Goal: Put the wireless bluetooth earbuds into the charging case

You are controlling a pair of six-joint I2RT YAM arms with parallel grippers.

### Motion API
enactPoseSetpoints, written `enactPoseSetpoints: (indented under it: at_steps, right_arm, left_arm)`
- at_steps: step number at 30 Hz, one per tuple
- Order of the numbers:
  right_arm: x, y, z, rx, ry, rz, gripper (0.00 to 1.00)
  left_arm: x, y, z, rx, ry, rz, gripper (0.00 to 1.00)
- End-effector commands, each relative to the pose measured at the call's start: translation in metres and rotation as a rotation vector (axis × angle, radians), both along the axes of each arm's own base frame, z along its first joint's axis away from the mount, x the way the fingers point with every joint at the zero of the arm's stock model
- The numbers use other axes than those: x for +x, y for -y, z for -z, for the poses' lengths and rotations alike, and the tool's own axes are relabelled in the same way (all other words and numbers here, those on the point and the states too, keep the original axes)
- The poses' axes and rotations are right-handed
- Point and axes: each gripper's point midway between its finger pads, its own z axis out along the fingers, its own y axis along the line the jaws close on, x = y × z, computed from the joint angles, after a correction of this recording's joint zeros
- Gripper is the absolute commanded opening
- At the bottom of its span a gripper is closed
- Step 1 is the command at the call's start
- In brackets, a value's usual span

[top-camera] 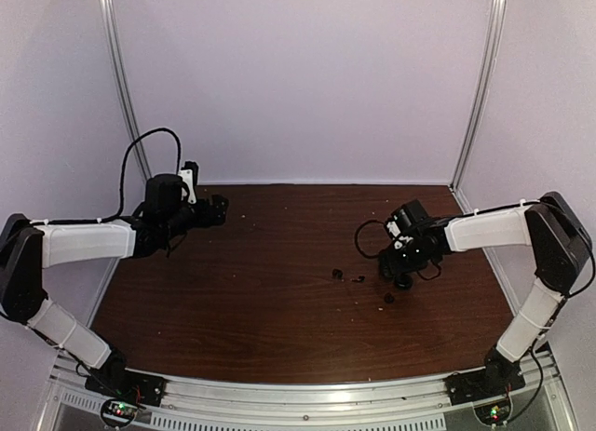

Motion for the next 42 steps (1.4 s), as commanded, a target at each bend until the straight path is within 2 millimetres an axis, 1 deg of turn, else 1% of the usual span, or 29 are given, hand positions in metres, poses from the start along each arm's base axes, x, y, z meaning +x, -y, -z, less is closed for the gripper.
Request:
enactPoseSetpoints:
  at_steps: [1,7,14,17,19,21,23,24,25,26,28,30,32,33,34,35,36,38,40,42]
  right_arm:
    - [0.012,-0.007,-0.005,0.002,0.035,0.011,0.66]
    - [0.017,-0.007,0.002,-0.011,0.032,0.017,0.56]
    - [0.017,-0.006,0.014,-0.028,0.011,0.030,0.53]
    - [0.018,-0.006,0.013,-0.023,0.016,0.035,0.52]
    - [0.018,-0.006,0.011,-0.016,0.020,0.039,0.48]
    - [0.019,-0.007,0.002,0.001,0.039,0.050,0.46]
    - [0.021,-0.008,-0.013,0.030,0.074,0.057,0.45]
    - [0.022,-0.009,-0.022,0.047,0.092,0.058,0.44]
    - [0.024,-0.011,-0.033,0.067,0.117,0.056,0.44]
    - [0.024,-0.014,-0.043,0.091,0.141,0.050,0.44]
    - [0.026,-0.020,-0.070,0.148,0.205,0.028,0.43]
    - [0.028,-0.027,-0.100,0.216,0.274,0.005,0.42]
    - [0.029,-0.039,-0.135,0.313,0.353,-0.035,0.42]
    - [0.028,-0.049,-0.160,0.390,0.400,-0.066,0.43]
    - [0.029,-0.054,-0.174,0.444,0.429,-0.075,0.42]
    - [0.028,-0.063,-0.195,0.521,0.470,-0.103,0.42]
    - [0.025,-0.072,-0.212,0.599,0.489,-0.132,0.42]
    - [0.019,-0.086,-0.240,0.748,0.513,-0.171,0.42]
    - [0.012,-0.100,-0.261,0.874,0.522,-0.200,0.42]
    - [0.003,-0.115,-0.275,0.978,0.525,-0.230,0.42]
  left_arm:
    - [0.005,0.002,-0.008,-0.025,0.022,-0.023,0.98]
    - [0.007,-0.001,-0.005,-0.024,0.018,-0.042,0.98]
    - [0.009,-0.008,-0.004,-0.036,0.007,-0.097,0.98]
    - [0.009,-0.012,-0.005,-0.035,0.007,-0.117,0.98]
    - [0.009,-0.013,-0.004,-0.035,0.007,-0.121,0.98]
    - [0.008,-0.015,-0.007,-0.043,0.022,-0.131,0.98]
    - [0.003,-0.018,-0.011,-0.068,0.066,-0.131,0.98]
    - [0.002,-0.018,-0.021,-0.092,0.104,-0.130,0.98]
    - [-0.003,-0.019,-0.024,-0.103,0.126,-0.118,0.98]
    - [-0.007,-0.017,-0.031,-0.108,0.161,-0.094,0.98]
    - [-0.012,-0.013,-0.045,-0.112,0.208,-0.049,0.98]
    - [-0.016,-0.005,-0.057,-0.107,0.239,0.010,0.98]
    - [-0.022,0.003,-0.068,-0.123,0.288,0.066,0.98]
    - [-0.027,0.006,-0.070,-0.132,0.318,0.096,0.98]
    - [-0.032,0.010,-0.078,-0.146,0.365,0.128,0.98]
    - [-0.037,0.015,-0.082,-0.153,0.401,0.162,0.98]
    - [-0.043,0.021,-0.087,-0.154,0.438,0.198,0.98]
    - [-0.054,0.041,-0.096,-0.134,0.499,0.259,0.98]
    - [-0.065,0.068,-0.101,-0.084,0.548,0.323,0.98]
    - [-0.075,0.095,-0.104,-0.025,0.601,0.366,0.98]
